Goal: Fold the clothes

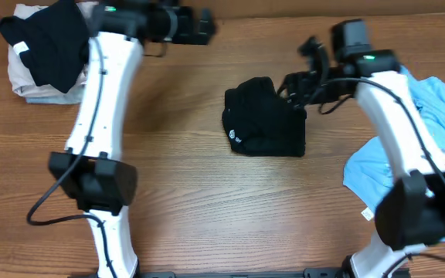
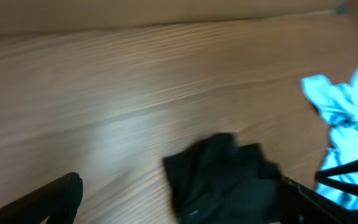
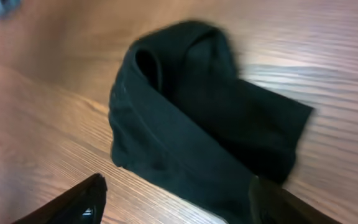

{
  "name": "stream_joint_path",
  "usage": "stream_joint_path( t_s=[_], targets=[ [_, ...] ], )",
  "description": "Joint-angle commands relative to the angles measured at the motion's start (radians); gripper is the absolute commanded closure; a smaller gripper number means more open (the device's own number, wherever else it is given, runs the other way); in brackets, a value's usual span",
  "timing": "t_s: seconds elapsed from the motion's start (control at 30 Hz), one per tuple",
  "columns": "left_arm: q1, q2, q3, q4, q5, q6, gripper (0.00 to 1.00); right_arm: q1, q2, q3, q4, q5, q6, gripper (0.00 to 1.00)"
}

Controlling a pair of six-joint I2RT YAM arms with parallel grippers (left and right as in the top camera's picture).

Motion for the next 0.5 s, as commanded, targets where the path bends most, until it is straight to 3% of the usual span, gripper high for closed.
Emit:
stream_joint_path(
  t_s=[0.0,0.23,0.37,0.47],
  targets=[
    [0.035,-0.028,0.000,-0.044,0.004,0.069,0.00,0.037,0.065,-0.006,0.024,0.016,-0.101,0.19],
    [0.052,-0.027,-0.045,-0.064,-0.027,0.120,0.00,0.053,0.153,-0.006,0.056,0.051,-0.119,0.21],
    [0.051,-0.027,-0.070,-0.063,-0.044,0.127,0.00,0.052,0.154,-0.006,0.069,0.059,-0.127,0.32],
    [0.051,-0.027,-0.084,-0.063,-0.044,0.127,0.00,0.045,0.154,-0.001,0.102,0.074,-0.127,0.27]
  ],
)
